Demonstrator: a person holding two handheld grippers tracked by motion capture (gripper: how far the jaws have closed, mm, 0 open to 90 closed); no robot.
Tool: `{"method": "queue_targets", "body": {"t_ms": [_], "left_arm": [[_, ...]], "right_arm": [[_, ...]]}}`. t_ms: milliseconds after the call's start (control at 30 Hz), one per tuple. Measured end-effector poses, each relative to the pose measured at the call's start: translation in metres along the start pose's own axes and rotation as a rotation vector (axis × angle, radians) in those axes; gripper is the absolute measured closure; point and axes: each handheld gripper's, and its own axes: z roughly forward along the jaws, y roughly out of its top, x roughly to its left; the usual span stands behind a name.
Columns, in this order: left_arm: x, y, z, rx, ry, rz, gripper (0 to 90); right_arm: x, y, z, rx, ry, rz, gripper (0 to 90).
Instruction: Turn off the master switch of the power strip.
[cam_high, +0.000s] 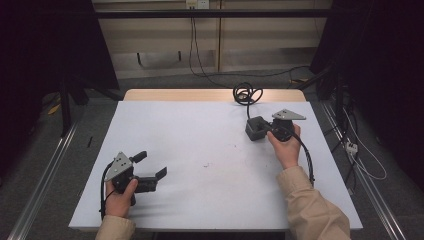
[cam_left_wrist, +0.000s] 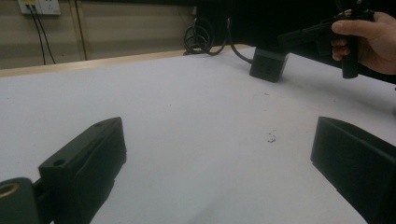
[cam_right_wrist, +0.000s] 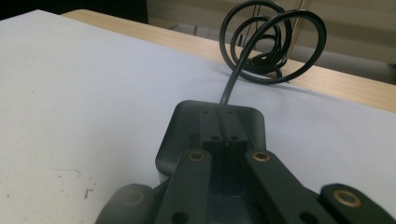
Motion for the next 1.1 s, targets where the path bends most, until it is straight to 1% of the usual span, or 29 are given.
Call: {"method": "queue_targets", "body": {"t_ms": [167,333,433,467,500,733,833,967,1100], "left_arm": [[0.000,0.000,0.000,0.003,-0.003,0.002,2.9],[0.000,0.000,0.000,0.002,-0.003,0.000,2.9],[0.000,0.000,0.001,0.005,0.000,0.001,2.9],[0.000,0.000,0.001,0.004,0.000,-0.002,2.9],[0.000,0.000,0.001,0.004,0.000,-0.002,2.9],[0.000,0.000,0.000,0.001,-0.001,-0.005,2.9],[0.000,0.000,0.000,0.000,0.001,-0.007,2.9],[0.000,0.000,0.000,0.001,-0.001,-0.004,2.9],[0.000,0.000,0.001,0.002,0.002,-0.009,2.9]], "right_arm": [[-0.001,0.001,-0.002,0.017,0.005,0.009,90.0],[0.000,0.002,-0.003,0.017,0.015,0.028,90.0],[0.001,0.003,-0.004,0.008,0.029,0.037,89.0],[0.001,0.003,-0.005,0.006,0.032,0.044,85.3],[0.001,0.003,-0.005,0.009,0.034,0.051,84.1],[0.003,0.004,-0.008,0.023,0.037,0.052,70.9],[0.004,0.005,-0.010,0.022,0.034,0.056,60.1],[0.006,0.006,-0.012,0.021,0.032,0.063,49.5],[0.007,0.007,-0.014,0.019,0.030,0.063,35.3]]}}
